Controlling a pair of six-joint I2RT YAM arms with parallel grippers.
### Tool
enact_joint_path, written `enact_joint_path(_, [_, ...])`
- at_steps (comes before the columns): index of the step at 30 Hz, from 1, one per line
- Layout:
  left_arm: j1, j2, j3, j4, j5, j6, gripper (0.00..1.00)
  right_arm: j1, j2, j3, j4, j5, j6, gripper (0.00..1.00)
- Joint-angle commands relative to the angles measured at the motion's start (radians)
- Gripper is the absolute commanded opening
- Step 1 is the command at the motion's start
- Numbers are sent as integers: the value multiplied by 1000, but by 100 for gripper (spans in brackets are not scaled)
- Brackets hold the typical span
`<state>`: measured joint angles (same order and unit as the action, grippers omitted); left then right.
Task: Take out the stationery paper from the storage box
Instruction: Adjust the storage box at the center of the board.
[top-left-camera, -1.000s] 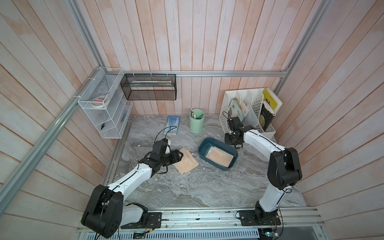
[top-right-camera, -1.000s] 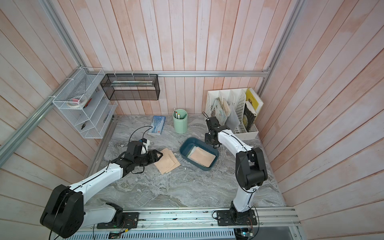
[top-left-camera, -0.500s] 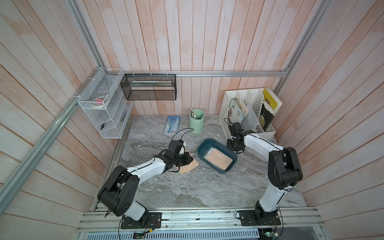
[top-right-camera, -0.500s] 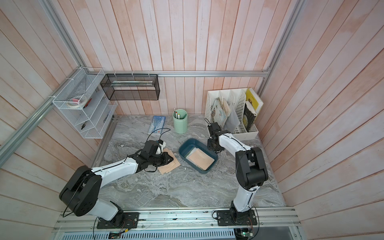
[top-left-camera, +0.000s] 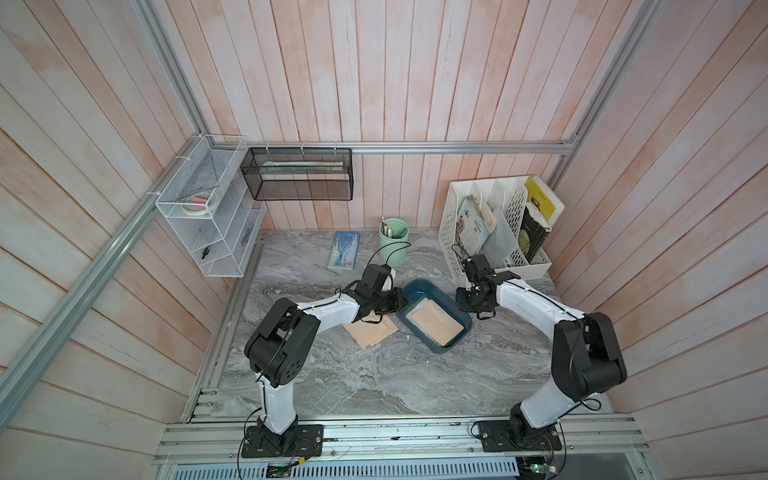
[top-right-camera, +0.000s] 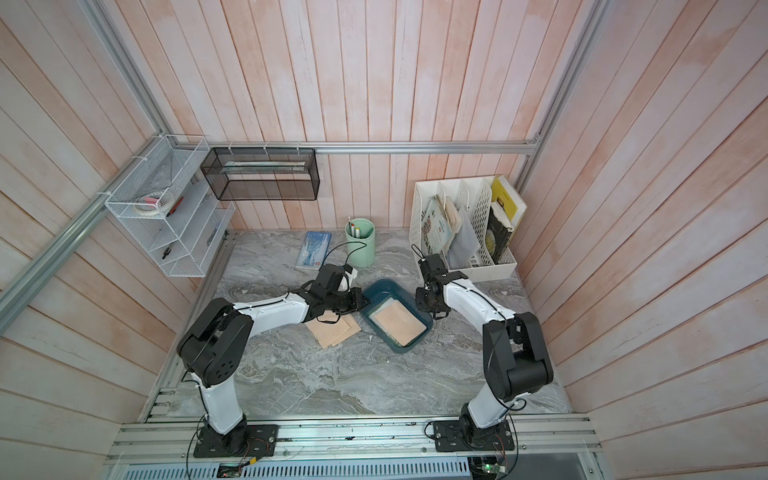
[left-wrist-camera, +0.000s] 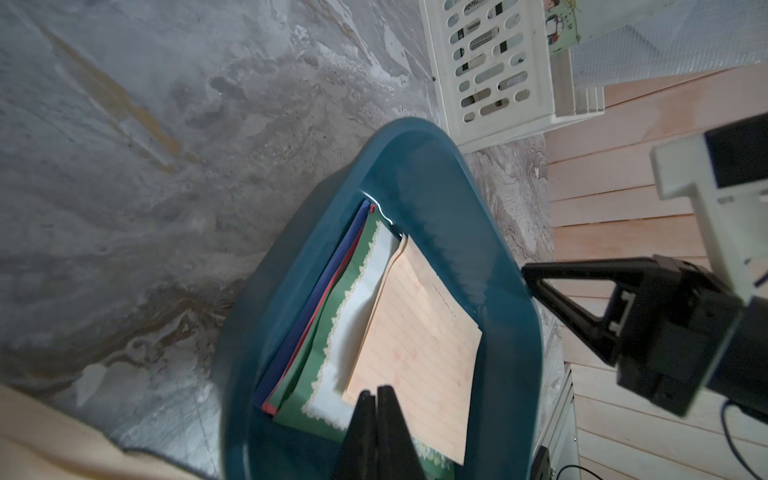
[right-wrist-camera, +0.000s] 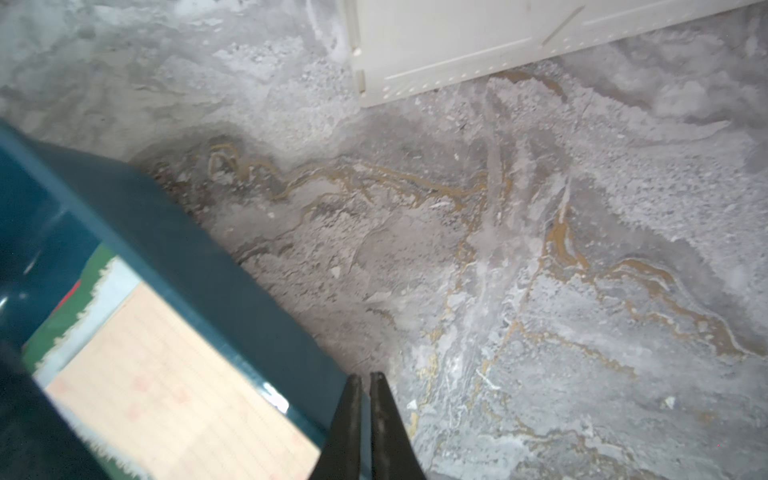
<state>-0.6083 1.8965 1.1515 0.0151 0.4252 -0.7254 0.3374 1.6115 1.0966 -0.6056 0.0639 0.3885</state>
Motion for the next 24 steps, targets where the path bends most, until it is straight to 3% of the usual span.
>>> enact_joint_path(1, [-4,13,47,25,26,26,6,42,-28,-26,-8,-37,45,10])
enact_joint_path(9, [2,89,224,-14,39,106,6,134,-51,-120,31,-103,108,10])
enact_joint_path(13, [9,57,274,-51,37,132,6,167,-84,-134,5,-63,144,10])
enact_joint_path(20, [56,-202,94,-68,-66,127,9,187,-222,-30,-49,75,152,10])
enact_joint_path(24, [68,-346,-27,-139,-170,132,12,187,-245,29,30,21,86,12])
